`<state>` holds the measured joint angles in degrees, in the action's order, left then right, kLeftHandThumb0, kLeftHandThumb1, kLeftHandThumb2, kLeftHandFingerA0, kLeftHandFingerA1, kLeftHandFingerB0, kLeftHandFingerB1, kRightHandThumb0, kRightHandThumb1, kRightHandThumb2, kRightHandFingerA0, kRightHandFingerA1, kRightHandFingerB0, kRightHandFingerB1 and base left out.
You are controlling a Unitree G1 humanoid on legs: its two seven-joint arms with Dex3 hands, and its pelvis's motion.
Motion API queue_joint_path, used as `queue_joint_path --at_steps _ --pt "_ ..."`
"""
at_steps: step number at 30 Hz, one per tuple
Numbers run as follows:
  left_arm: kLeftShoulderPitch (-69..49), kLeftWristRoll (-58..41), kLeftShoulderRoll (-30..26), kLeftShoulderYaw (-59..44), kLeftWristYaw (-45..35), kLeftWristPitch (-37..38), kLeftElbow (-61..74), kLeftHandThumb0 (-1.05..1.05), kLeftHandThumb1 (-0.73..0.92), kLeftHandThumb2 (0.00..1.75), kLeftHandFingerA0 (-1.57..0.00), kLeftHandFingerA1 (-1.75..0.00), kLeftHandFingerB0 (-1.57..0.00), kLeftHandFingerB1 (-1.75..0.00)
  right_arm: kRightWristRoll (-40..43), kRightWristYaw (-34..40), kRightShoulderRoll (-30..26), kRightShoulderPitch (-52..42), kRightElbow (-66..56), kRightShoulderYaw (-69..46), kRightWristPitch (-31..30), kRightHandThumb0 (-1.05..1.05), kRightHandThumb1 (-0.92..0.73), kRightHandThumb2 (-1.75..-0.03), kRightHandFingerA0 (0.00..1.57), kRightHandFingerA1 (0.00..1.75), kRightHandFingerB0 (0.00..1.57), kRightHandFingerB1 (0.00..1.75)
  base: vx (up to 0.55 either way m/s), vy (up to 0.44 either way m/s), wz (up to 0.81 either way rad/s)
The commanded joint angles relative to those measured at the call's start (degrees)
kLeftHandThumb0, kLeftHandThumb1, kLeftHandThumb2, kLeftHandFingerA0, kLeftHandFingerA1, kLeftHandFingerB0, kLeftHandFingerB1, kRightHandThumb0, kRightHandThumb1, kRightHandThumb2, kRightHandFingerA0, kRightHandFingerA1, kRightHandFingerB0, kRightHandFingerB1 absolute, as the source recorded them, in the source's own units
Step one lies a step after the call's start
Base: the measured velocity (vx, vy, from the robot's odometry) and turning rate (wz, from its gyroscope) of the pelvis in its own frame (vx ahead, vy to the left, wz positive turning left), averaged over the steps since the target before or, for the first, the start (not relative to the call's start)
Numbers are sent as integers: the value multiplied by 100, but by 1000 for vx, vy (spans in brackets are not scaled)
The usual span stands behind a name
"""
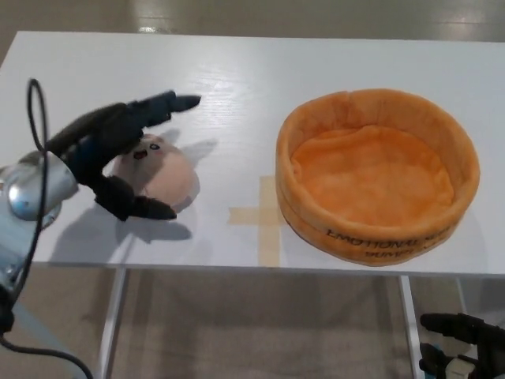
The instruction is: Use the left hand to pick up the pink round toy on the left and place it inside the orange plate on the desk.
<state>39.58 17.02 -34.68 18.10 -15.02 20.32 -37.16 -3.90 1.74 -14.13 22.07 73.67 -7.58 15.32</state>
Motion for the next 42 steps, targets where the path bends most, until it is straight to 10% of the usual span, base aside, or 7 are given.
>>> queue_joint_path --at_steps 1,6,11,12,16,36,42 --pt "431 1868 61 966 1540 -141 -1199 -47 34 65 0 0 -6 -19 4 32 -19 -70 48 -8 -26 -17 -58 -57 81 64 69 51 0 0 0" --pt "554 1878 148 1204 1768 -121 -1672 -41 32 69 0 -21 -3 -30 12 13 -18 -72 42 -10 -15 -18 -59 -57 82 66 69 52 0 0 0" --pt "645 1772 197 1249 1914 71 -1940 -26 50 95 -58 -68 -6 -45 3 17 -29 -49 47 -3 -46 -19 -59 -57 81 65 69 52 0 0 0" --pt "675 1648 236 1190 1909 157 -2030 -27 77 64 -92 -82 -57 -38 -1 25 -28 -42 52 0 -61 -19 -59 -57 82 65 70 51 0 0 0" --pt "650 1550 344 1047 2377 387 -2198 -28 83 65 -70 -166 -77 -84 -17 54 -25 -28 47 16 -73 -19 -59 -57 81 62 70 51 0 0 0" --pt "1087 1573 177 541 3211 1215 -1947 -27 76 66 -84 -153 -74 -51 -36 73 -46 12 45 73 -68 -19 -59 -57 81 61 69 51 0 0 0" --pt "1520 1522 37 155 3164 1349 -1485 -37 60 90 -102 -135 -70 -103 -4 98 -26 23 60 35 -73 -19 -59 -57 82 63 70 52 0 0 0"
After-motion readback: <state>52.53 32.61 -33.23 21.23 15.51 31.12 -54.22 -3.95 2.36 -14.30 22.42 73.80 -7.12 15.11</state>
